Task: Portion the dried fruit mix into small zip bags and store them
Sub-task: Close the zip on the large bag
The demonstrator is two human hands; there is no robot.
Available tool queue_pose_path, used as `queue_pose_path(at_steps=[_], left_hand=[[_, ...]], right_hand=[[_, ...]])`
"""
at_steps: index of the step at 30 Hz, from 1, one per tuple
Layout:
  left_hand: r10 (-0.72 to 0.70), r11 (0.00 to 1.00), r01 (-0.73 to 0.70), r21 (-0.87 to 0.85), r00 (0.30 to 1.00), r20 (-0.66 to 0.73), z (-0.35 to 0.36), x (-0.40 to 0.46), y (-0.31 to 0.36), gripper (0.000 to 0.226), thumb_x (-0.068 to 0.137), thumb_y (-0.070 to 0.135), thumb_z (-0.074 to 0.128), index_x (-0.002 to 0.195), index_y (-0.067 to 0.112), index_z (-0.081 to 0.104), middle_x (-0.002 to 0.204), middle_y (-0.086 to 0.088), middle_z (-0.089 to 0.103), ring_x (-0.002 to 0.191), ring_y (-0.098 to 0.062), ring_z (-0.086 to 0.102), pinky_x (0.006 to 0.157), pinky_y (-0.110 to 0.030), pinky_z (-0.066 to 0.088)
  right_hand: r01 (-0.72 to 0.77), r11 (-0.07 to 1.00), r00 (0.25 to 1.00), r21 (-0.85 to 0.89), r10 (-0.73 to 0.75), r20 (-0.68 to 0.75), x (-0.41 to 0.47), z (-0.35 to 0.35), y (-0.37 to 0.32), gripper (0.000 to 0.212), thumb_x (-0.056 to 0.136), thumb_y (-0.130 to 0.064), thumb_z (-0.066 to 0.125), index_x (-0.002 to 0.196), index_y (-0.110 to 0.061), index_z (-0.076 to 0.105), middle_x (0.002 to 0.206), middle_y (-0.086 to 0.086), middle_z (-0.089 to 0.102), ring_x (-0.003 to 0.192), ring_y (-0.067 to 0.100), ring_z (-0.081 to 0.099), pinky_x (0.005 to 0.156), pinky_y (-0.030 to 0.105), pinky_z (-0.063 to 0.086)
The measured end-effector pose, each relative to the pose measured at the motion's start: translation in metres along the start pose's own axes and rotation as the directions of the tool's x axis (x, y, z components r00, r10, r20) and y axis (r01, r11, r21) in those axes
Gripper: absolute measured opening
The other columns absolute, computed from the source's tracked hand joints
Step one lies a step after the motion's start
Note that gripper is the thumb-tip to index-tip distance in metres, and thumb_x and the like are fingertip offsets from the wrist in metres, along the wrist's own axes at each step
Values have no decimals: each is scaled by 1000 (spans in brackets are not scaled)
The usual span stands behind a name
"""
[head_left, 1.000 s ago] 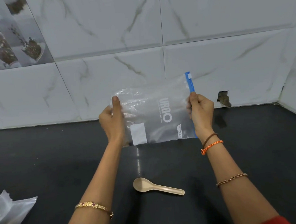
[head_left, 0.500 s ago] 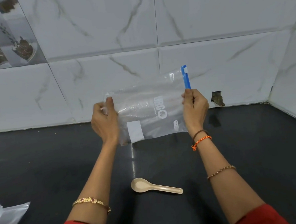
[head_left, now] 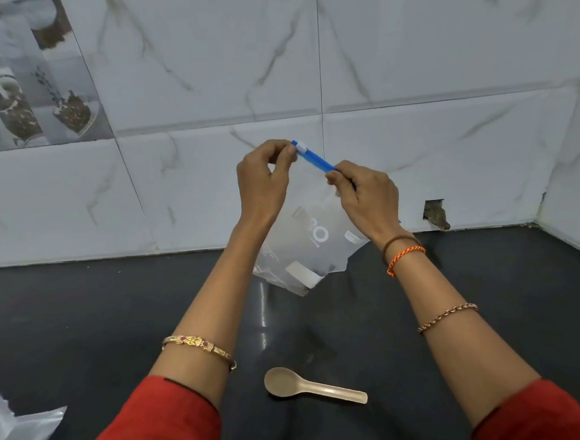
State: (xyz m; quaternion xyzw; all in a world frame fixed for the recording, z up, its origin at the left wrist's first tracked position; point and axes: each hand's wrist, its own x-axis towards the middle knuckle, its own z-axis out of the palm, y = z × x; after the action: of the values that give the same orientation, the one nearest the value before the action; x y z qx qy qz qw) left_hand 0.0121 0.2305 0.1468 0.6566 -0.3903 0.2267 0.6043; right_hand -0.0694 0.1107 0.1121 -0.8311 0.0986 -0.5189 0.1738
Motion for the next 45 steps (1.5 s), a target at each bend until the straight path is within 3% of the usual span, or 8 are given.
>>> queue_pose_path(at_steps=[8, 15, 20, 30, 33, 36, 41, 45], left_hand=[[-132, 983, 126, -131, 990, -43, -2, -6, -2, 11, 81, 14, 69, 92, 13, 73, 78, 4, 68, 67, 2, 62, 71, -17, 52], [-176, 961, 170, -216, 984, -6, -1, -12, 1, 8, 79, 14, 72, 88, 13, 73, 74, 3, 68, 76, -11, 65, 83, -37, 55], [-179, 964, 170, -205, 983, -28, -1, -13, 2, 7, 80, 12, 70, 82, 18, 72, 71, 11, 66, 71, -7, 63, 78, -34, 54], [-367, 872, 225, -436, 889, -274, -31, 0, -19, 25, 85, 6, 64, 65, 22, 64, 48, 17, 60, 55, 2, 54, 66, -13, 45], [-445, 807, 262, -529, 859, -254, -28, -8, -17, 20, 85, 10, 65, 67, 19, 64, 50, 15, 59, 54, 3, 54, 62, -14, 45], [-544, 695, 300, -654, 814, -205, -31, -7, -14, 18, 86, 13, 65, 69, 18, 64, 50, 14, 59, 53, 2, 54, 60, -15, 46], [-573, 624, 334, -706, 810, -123, -35, -4, -9, 16, 86, 17, 65, 71, 17, 63, 53, 13, 58, 50, 1, 52, 61, -16, 45], [-588, 638, 391, -664, 804, -92, -38, -10, -13, 14, 87, 23, 64, 73, 19, 63, 64, 12, 63, 59, 2, 58, 66, -15, 47]], right_hand=[[-74, 959, 997, 272, 63, 52, 8, -4, -17, 23, 91, -21, 57, 112, -16, 64, 95, -11, 62, 90, 8, 52, 75, 12, 36], [-104, 943, 994, 317, 105, 14, 17, 2, -31, 17, 90, -16, 58, 98, -10, 71, 101, 4, 71, 86, 11, 56, 69, 3, 35], [-30, 996, 997, 85, 23, 79, 17, 3, -31, 19, 93, -19, 51, 99, -11, 67, 100, 5, 67, 99, 23, 51, 81, 32, 37], [-126, 952, 970, -278, 177, 166, -11, -15, 22, 21, 96, -17, 46, 103, -12, 65, 103, 5, 63, 106, 25, 47, 79, 30, 30], [-287, 954, 957, 85, 282, 67, -18, -12, 24, 14, 93, -22, 54, 99, -15, 64, 97, -6, 62, 99, 15, 49, 83, 28, 38], [-451, 730, 885, 514, 441, 151, -26, -9, 21, 30, 89, -20, 59, 118, -12, 56, 96, -9, 59, 92, 5, 52, 77, 7, 43], [-635, 588, 770, 501, 425, 476, -51, 11, 23, 39, 85, -19, 64, 122, -8, 55, 119, 5, 60, 113, 16, 54, 93, 21, 45], [-636, 483, 767, 602, 481, 424, -56, 21, 16, 15, 88, -14, 60, 96, -3, 66, 89, 1, 68, 83, 7, 62, 81, 18, 48]])
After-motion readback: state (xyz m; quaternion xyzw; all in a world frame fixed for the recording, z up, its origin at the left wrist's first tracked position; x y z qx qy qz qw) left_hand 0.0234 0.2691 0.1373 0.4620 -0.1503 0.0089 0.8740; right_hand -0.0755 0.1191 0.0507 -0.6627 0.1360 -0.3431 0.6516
